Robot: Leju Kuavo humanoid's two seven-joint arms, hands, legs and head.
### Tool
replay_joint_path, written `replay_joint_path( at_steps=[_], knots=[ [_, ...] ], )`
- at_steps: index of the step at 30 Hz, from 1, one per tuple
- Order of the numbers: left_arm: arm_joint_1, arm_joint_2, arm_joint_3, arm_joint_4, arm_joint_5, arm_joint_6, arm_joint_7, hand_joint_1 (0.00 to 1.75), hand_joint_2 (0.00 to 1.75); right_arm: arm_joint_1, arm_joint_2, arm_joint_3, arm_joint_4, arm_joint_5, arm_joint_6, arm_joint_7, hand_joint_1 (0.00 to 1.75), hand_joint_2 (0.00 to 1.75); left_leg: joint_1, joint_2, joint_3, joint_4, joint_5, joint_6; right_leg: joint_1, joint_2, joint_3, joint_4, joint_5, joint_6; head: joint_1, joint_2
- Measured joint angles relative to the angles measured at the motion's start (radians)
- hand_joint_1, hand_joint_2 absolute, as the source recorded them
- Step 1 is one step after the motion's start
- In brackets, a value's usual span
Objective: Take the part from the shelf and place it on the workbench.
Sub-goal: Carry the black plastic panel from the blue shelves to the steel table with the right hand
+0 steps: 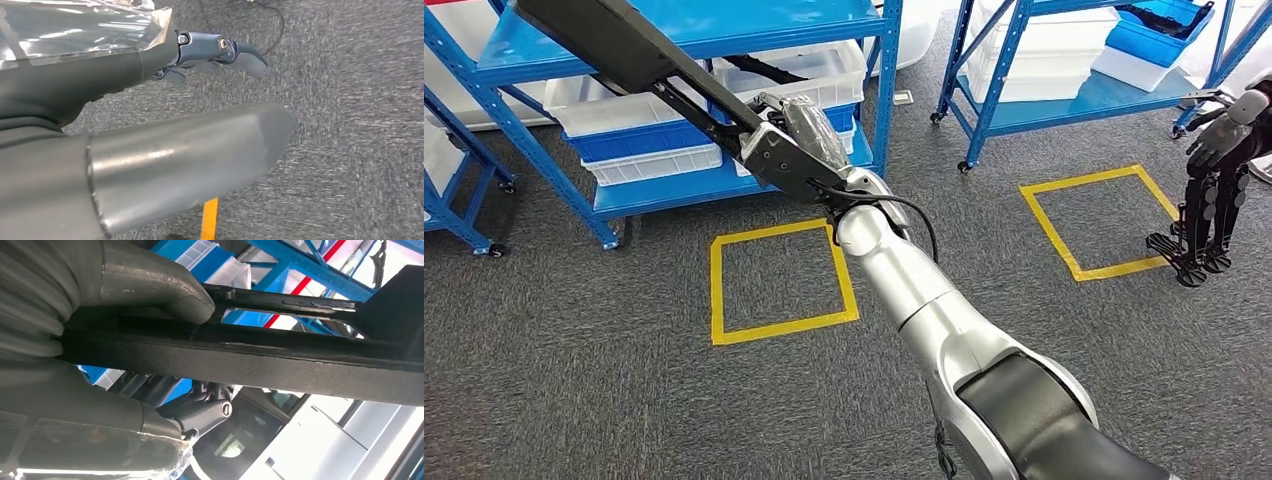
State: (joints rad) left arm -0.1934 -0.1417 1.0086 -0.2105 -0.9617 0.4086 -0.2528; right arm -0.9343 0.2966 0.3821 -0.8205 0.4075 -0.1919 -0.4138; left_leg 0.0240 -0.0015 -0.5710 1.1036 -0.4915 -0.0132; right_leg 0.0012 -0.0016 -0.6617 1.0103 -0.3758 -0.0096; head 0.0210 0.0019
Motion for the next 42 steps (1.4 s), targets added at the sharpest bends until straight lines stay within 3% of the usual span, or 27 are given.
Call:
replay_joint_path(
  at_steps=[1,2,4,5,6,8,9,16,18,19,20,21,22,23,24,25,26,27,28,30,31,32,35,37,40,41,42],
  knots=[
    [-0.001,0.001,0.0,0.0,0.0,0.0,-0.001,0.0,0.0,-0.001,0.0,0.0,0.0,-0.001,0.0,0.0,1.75,1.75,-0.004,-0.001,0.037,-0.055,-0.015,0.006,0.001,-0.001,-0.005,0.0,0.009,0.006,0.0,0.0],
    [-0.001,0.001,0.0,0.0,0.0,0.0,-0.002,0.0,0.0,-0.003,0.001,0.0,-0.001,-0.002,0.0,0.0,1.75,1.75,-0.008,-0.002,0.052,-0.085,-0.026,0.012,0.001,-0.002,-0.006,-0.002,0.019,0.013,0.0,0.0],
    [0.0,0.0,0.001,0.0,0.001,0.0,-0.002,0.0,0.0,-0.005,0.0,0.0,-0.001,-0.004,0.0,0.001,1.75,1.75,-0.012,0.001,0.044,-0.099,-0.008,0.027,0.0,-0.003,-0.011,-0.008,0.034,0.026,0.0,0.0],
    [0.0,0.0,0.002,0.0,0.001,0.0,-0.003,0.0,0.0,-0.007,-0.001,0.0,-0.001,-0.006,0.0,0.001,1.75,1.75,-0.011,0.004,0.035,-0.105,0.007,0.035,0.001,-0.002,-0.019,0.0,0.023,0.027,0.001,0.0],
    [0.0,0.0,0.003,0.001,0.002,0.0,-0.004,0.0,0.0,-0.009,-0.002,0.0,0.0,-0.006,0.0,0.003,1.75,1.75,-0.009,0.008,0.023,-0.11,0.024,0.042,0.001,-0.001,-0.033,0.026,-0.007,0.024,0.003,0.0],
    [0.001,0.0,0.006,0.001,0.003,0.0,-0.005,0.0,0.0,-0.011,-0.005,0.0,-0.001,-0.006,-0.001,0.007,1.75,1.75,-0.007,0.011,-0.003,-0.115,0.051,0.051,-0.001,0.001,-0.063,0.114,-0.093,0.012,0.007,0.0],
    [0.001,0.0,0.006,0.001,0.003,0.0,-0.006,0.0,0.0,-0.012,-0.005,0.0,-0.001,-0.006,-0.001,0.009,1.75,1.75,-0.007,0.011,-0.011,-0.115,0.058,0.052,-0.003,0.001,-0.071,0.148,-0.12,0.009,0.008,0.0],
    [0.001,0.0,0.006,0.001,0.003,0.0,-0.006,0.0,0.0,-0.012,-0.006,0.0,-0.001,-0.006,-0.001,0.01,1.75,1.75,-0.007,0.012,-0.018,-0.114,0.064,0.052,-0.004,0.001,-0.078,0.182,-0.14,0.009,0.008,0.0],
    [0.002,-0.001,0.008,0.001,0.002,0.0,-0.009,0.0,0.0,-0.01,-0.009,0.001,-0.002,-0.007,-0.002,0.021,1.75,1.75,-0.006,0.014,-0.055,-0.114,0.094,0.048,-0.009,0.001,-0.06,0.25,-0.141,0.033,0.007,0.0],
    [0.002,-0.002,0.009,0.001,0.002,0.0,-0.014,0.0,0.0,-0.009,-0.01,0.002,-0.004,-0.009,-0.002,0.027,1.75,1.75,-0.005,0.015,-0.08,-0.113,0.114,0.043,-0.013,0.001,-0.02,0.243,-0.132,0.047,0.007,0.0],
    [0.003,-0.002,0.009,0.001,0.001,0.0,-0.026,0.0,0.0,-0.008,-0.012,0.003,-0.01,-0.011,-0.002,0.034,1.75,1.75,-0.006,0.016,-0.108,-0.114,0.145,0.033,-0.014,0.001,0.048,0.183,-0.136,0.055,0.007,0.0],
    [0.005,-0.003,0.009,0.0,0.0,0.001,-0.035,0.0,0.0,-0.008,-0.013,0.004,-0.015,-0.014,-0.003,0.036,1.75,1.75,-0.003,0.014,-0.13,-0.098,0.137,0.02,-0.015,0.001,0.101,0.094,-0.13,0.039,0.005,0.0],
    [0.008,-0.003,0.01,0.0,0.0,0.001,-0.042,0.0,0.0,-0.008,-0.014,0.004,-0.02,-0.016,-0.003,0.038,1.75,1.75,-0.001,0.012,-0.156,-0.06,0.11,0.005,-0.016,0.0,0.142,0.014,-0.125,0.02,0.004,0.0],
    [0.01,-0.003,0.01,0.0,0.0,0.002,-0.046,0.0,0.0,-0.008,-0.015,0.005,-0.023,-0.017,-0.003,0.039,1.75,1.75,0.002,0.009,-0.182,-0.001,0.07,-0.009,-0.016,0.0,0.155,-0.035,-0.122,0.0,0.002,0.0],
    [0.012,-0.003,0.01,0.0,0.0,0.003,-0.043,0.0,0.0,-0.007,-0.016,0.005,-0.023,-0.017,-0.003,0.039,1.75,1.75,0.005,0.006,-0.208,0.078,0.017,-0.017,-0.017,-0.001,0.137,-0.035,-0.1,-0.012,0.001,0.0],
    [0.012,-0.003,0.01,0.0,0.0,0.003,-0.041,0.0,0.0,-0.006,-0.016,0.005,-0.023,-0.017,-0.004,0.039,1.75,1.75,0.005,0.005,-0.223,0.143,-0.007,-0.02,-0.015,-0.001,0.124,-0.034,-0.091,-0.012,0.001,0.0],
    [0.013,-0.003,0.01,0.0,0.0,0.002,-0.041,0.0,0.0,-0.005,-0.017,0.006,-0.022,-0.015,-0.005,0.039,1.75,1.75,0.005,0.004,-0.223,0.179,-0.008,-0.022,-0.014,-0.003,0.112,-0.033,-0.083,-0.011,0.001,0.0],
    [0.013,-0.002,0.01,0.0,-0.001,0.002,-0.04,0.0,0.0,-0.005,-0.017,0.006,-0.021,-0.01,-0.008,0.04,1.75,1.75,0.005,0.005,-0.204,0.178,0.006,-0.022,-0.014,-0.005,0.101,-0.031,-0.076,-0.009,0.001,0.0],
    [0.014,-0.002,0.01,0.0,-0.002,0.003,-0.04,0.0,0.0,-0.004,-0.018,0.007,-0.021,-0.004,-0.013,0.041,1.75,1.75,0.005,0.008,-0.163,0.136,0.026,-0.021,-0.014,-0.007,0.092,-0.028,-0.071,-0.006,0.001,0.0],
    [0.011,-0.001,0.01,0.0,-0.005,0.004,-0.039,0.0,0.0,-0.006,-0.019,0.008,-0.021,0.007,-0.024,0.045,1.75,1.75,0.003,0.027,-0.056,-0.001,0.041,-0.016,-0.011,-0.013,0.078,-0.018,-0.065,0.001,0.001,0.0],
    [0.008,-0.002,0.01,0.0,-0.007,0.005,-0.038,0.0,0.0,-0.007,-0.021,0.009,-0.021,0.011,-0.028,0.046,1.75,1.75,0.0,0.035,-0.019,-0.055,0.036,-0.012,-0.007,-0.018,0.074,-0.014,-0.062,0.005,0.002,0.0],
    [0.005,-0.002,0.009,0.0,-0.01,0.006,-0.037,0.0,0.0,-0.008,-0.022,0.009,-0.021,0.013,-0.031,0.047,1.75,1.75,-0.003,0.038,-0.001,-0.085,0.029,-0.006,-0.004,-0.023,0.07,-0.011,-0.06,0.01,0.002,0.0],
    [0.004,-0.003,0.009,0.0,-0.014,0.008,-0.033,0.0,0.0,-0.01,-0.027,0.01,-0.02,0.02,-0.037,0.048,1.75,1.75,-0.006,0.022,-0.007,-0.101,0.037,0.021,0.0,-0.036,0.062,-0.005,-0.057,0.025,0.003,0.0],
    [0.004,-0.004,0.01,0.0,-0.014,0.009,-0.032,0.0,0.0,-0.012,-0.035,0.012,-0.02,0.023,-0.038,0.048,1.75,1.75,-0.003,0.014,-0.014,-0.109,0.052,0.04,-0.001,-0.024,0.031,0.059,-0.096,0.024,0.003,0.0],
    [0.005,-0.004,0.01,0.0,-0.014,0.009,-0.033,0.0,0.0,-0.009,-0.051,0.016,-0.02,0.028,-0.039,0.054,1.75,1.75,-0.005,-0.004,-0.033,-0.109,0.068,0.049,-0.006,-0.007,-0.05,0.256,-0.187,0.019,0.004,0.0],
    [0.006,-0.004,0.01,0.0,-0.014,0.009,-0.033,0.0,0.0,-0.007,-0.057,0.017,-0.02,0.031,-0.039,0.058,1.75,1.75,-0.006,-0.011,-0.04,-0.108,0.073,0.048,-0.006,-0.006,-0.059,0.286,-0.197,0.023,0.004,0.0],
    [0.007,-0.005,0.01,0.0,-0.015,0.009,-0.034,0.0,0.0,-0.005,-0.062,0.018,-0.021,0.034,-0.039,0.061,1.75,1.75,-0.006,-0.019,-0.045,-0.108,0.078,0.046,-0.007,-0.004,-0.046,0.273,-0.192,0.029,0.004,0.0]
  ],
)
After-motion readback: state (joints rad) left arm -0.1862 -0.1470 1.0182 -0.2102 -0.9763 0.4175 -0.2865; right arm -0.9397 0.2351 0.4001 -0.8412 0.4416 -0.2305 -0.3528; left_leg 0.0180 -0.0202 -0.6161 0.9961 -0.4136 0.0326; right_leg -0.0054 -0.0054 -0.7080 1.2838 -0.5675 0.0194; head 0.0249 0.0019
